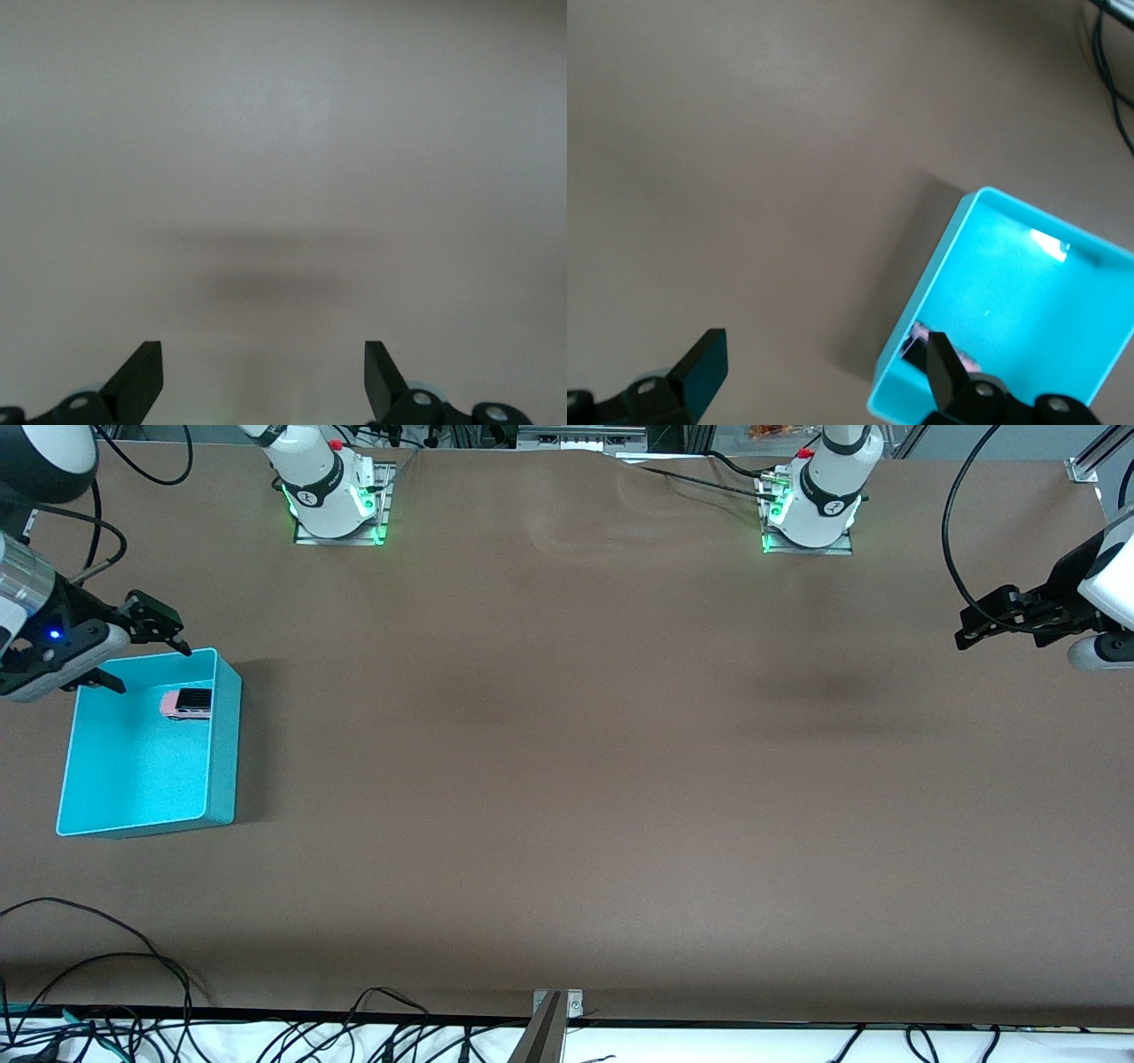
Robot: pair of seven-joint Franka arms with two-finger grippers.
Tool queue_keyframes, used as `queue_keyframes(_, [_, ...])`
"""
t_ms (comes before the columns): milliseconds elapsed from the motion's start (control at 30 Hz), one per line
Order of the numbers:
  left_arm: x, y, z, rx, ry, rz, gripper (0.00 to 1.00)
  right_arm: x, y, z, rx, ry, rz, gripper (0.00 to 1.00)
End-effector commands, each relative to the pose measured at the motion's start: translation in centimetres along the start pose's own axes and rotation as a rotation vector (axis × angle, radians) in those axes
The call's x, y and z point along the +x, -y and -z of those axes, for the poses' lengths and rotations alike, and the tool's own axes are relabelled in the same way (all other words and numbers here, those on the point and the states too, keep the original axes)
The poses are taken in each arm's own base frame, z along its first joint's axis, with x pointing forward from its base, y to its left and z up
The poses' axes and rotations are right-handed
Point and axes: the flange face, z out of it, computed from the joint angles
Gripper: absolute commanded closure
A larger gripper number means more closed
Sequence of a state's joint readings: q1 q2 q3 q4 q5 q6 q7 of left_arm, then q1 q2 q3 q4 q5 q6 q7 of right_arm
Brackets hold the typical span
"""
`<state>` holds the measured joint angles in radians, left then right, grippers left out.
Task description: Wind and store pink jeep toy
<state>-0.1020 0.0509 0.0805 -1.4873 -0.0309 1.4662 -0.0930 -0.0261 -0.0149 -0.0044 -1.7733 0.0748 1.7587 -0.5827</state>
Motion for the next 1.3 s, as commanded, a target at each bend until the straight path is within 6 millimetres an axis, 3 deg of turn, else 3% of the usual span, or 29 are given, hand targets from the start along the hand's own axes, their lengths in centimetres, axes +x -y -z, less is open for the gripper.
queue_keyframes(0, [0.1, 0.1, 0.6, -0.001, 0.008, 0.007, 0.0, 0.9, 0.1, 2.7, -0.034, 0.04, -0.128, 0.0])
queue_keyframes(233, [0.1, 0.1, 0.6, -0.001, 0.008, 0.01, 0.0, 0.8, 1.5, 4.4, -0.064, 0.08, -0.321, 0.0])
queue_keyframes(400, [0.1, 0.1, 0.6, -0.001, 0.008, 0.007, 0.0, 0.7, 2.2, 7.1, -0.074, 0.078, -0.375, 0.0])
queue_keyframes(600, [0.1, 0.1, 0.6, -0.001, 0.008, 0.01, 0.0, 0.3, 1.9, 7.5, -0.082, 0.078, -0.384, 0.0])
queue_keyframes(833, [0.1, 0.1, 0.6, -0.003, 0.008, 0.007, 0.0, -0.5, 1.8, 9.3, -0.13, 0.086, -0.398, 0.0])
queue_keyframes(1267, [0.1, 0.1, 0.6, -0.003, 0.008, 0.007, 0.0, -0.7, 1.6, 9.3, -0.118, 0.086, -0.448, 0.0])
